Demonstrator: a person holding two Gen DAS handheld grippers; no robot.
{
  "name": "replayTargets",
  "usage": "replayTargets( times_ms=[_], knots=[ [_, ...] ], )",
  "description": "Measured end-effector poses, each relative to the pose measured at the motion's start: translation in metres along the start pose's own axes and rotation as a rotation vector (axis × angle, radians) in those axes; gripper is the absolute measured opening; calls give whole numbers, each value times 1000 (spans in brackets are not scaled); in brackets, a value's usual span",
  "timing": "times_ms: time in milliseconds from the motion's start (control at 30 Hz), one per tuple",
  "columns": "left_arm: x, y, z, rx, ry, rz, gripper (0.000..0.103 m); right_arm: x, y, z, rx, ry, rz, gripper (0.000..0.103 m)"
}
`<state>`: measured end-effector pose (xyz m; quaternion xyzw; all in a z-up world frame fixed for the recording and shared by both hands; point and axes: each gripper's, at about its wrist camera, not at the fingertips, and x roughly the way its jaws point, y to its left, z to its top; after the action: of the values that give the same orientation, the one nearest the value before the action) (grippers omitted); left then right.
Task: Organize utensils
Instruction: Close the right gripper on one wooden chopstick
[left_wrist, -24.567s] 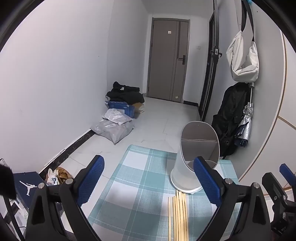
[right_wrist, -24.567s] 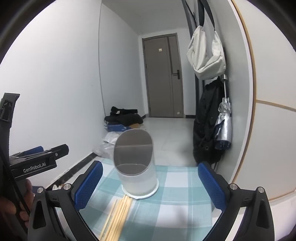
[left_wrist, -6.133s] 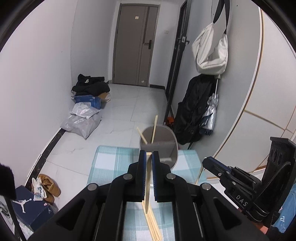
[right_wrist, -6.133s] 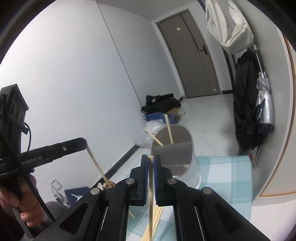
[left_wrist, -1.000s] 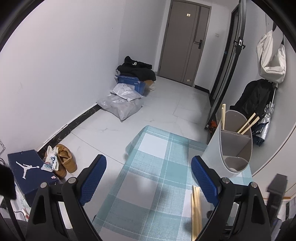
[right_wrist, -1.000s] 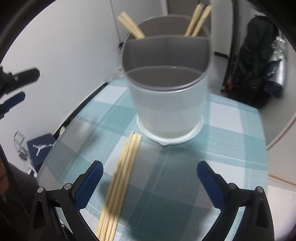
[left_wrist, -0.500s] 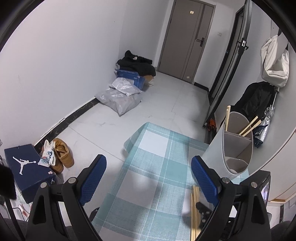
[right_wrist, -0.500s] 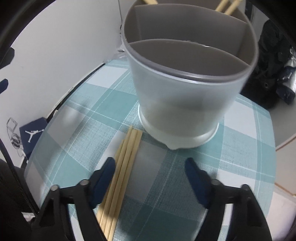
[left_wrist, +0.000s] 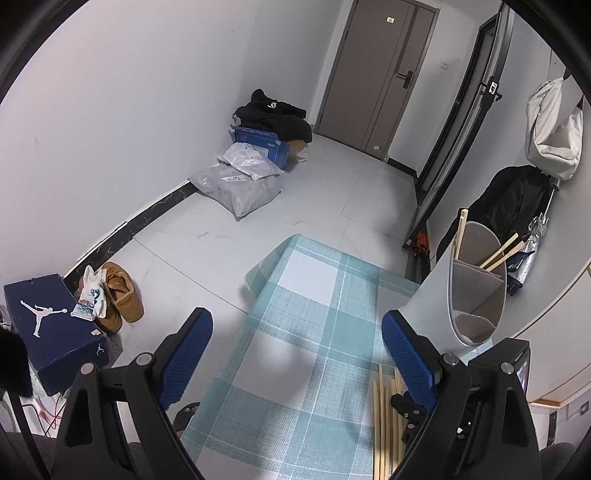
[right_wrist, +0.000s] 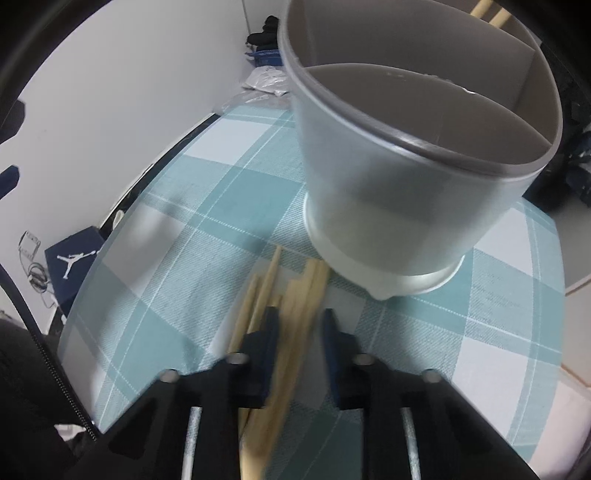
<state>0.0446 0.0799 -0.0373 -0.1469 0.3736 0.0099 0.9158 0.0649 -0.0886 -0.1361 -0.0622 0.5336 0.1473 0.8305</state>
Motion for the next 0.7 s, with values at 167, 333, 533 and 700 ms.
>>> replayTargets(
  times_ms=[167, 333, 533, 700],
  knots=[
    [-1, -3, -1, 12, 0, -6, 91, -6, 0, -12, -26, 4, -5, 9],
    [-2, -4, -1, 23, 0, -9, 91, -7, -5, -22, -12, 34, 16, 11],
    [-2, -4, -1, 25, 5, -7, 91, -12, -7, -24, -24, 18, 19, 33],
    [-2, -5, -2, 32, 8, -14, 91, -10, -11, -15, -25, 2, -14, 33]
  ],
)
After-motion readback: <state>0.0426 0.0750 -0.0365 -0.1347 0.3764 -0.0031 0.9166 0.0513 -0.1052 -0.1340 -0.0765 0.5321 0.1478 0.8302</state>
